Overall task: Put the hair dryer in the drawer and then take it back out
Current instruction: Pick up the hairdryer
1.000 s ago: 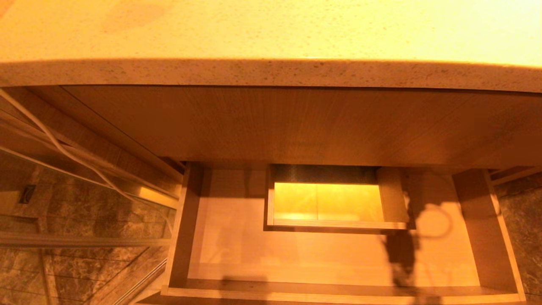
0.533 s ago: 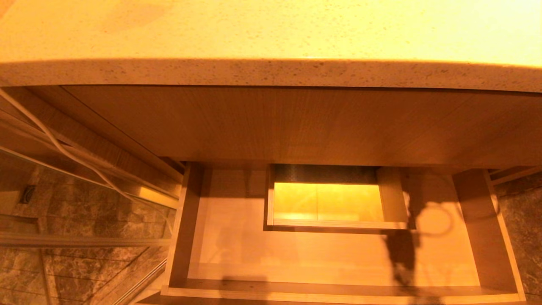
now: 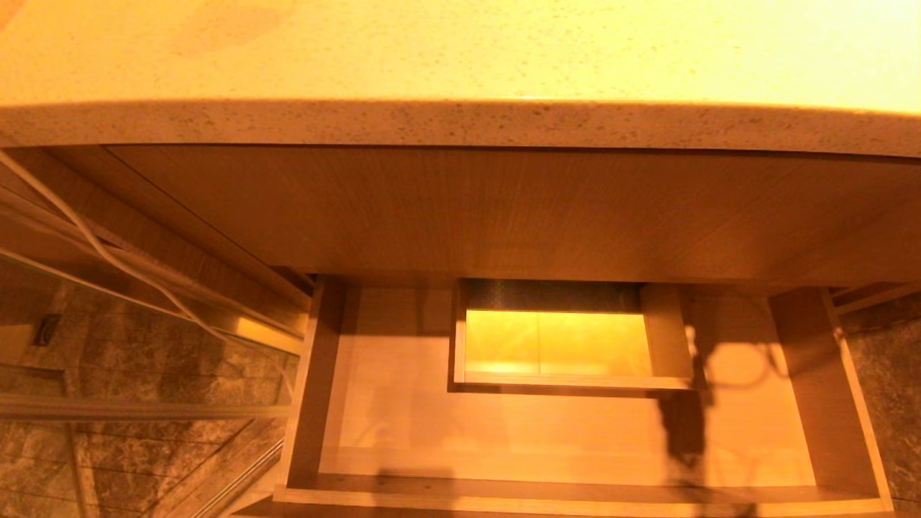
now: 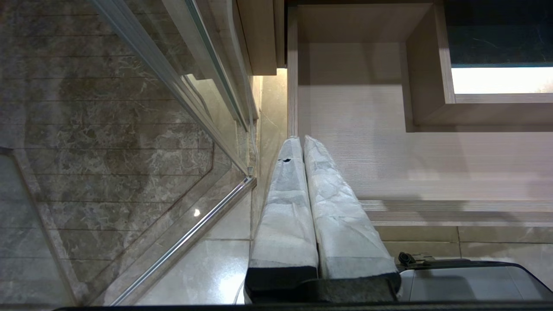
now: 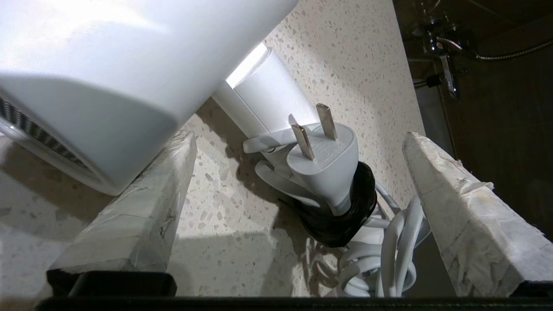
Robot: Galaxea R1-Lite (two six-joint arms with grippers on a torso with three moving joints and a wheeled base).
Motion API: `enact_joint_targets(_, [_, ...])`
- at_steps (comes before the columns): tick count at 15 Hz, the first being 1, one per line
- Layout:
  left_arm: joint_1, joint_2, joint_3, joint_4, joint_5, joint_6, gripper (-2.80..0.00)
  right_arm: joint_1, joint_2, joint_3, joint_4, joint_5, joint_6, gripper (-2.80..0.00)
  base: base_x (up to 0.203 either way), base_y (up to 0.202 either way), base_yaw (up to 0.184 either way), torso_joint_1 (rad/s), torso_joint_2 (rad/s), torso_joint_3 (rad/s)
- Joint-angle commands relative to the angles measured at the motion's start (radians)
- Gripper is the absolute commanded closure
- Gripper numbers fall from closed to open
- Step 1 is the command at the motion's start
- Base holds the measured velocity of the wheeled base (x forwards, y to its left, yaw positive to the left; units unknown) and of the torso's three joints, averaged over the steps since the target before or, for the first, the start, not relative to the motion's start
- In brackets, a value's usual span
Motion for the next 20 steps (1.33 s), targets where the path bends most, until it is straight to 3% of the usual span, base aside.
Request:
enact_joint_targets(1, [0.0, 0.0, 0.002, 0.0, 0.0, 0.0, 0.0, 0.001, 0.004, 0.0, -0.034, -0.001, -0.003, -2.8, 0.0, 0.0, 0.0, 0.0, 0.0, 0.0])
enact_joint_targets(13, [0.0, 0.0, 0.002, 0.0, 0.0, 0.0, 0.0, 0.07, -0.001, -0.001, -0.052, 0.0, 0.068, -2.8, 0.0, 0.0, 0.0, 0.0, 0.0, 0.0])
enact_joint_targets(20, [0.0, 0.0, 0.002, 0.0, 0.0, 0.0, 0.0, 0.05, -0.032, 0.001, -0.04, 0.001, 0.094, -2.8, 0.0, 0.0, 0.0, 0.0, 0.0, 0.0])
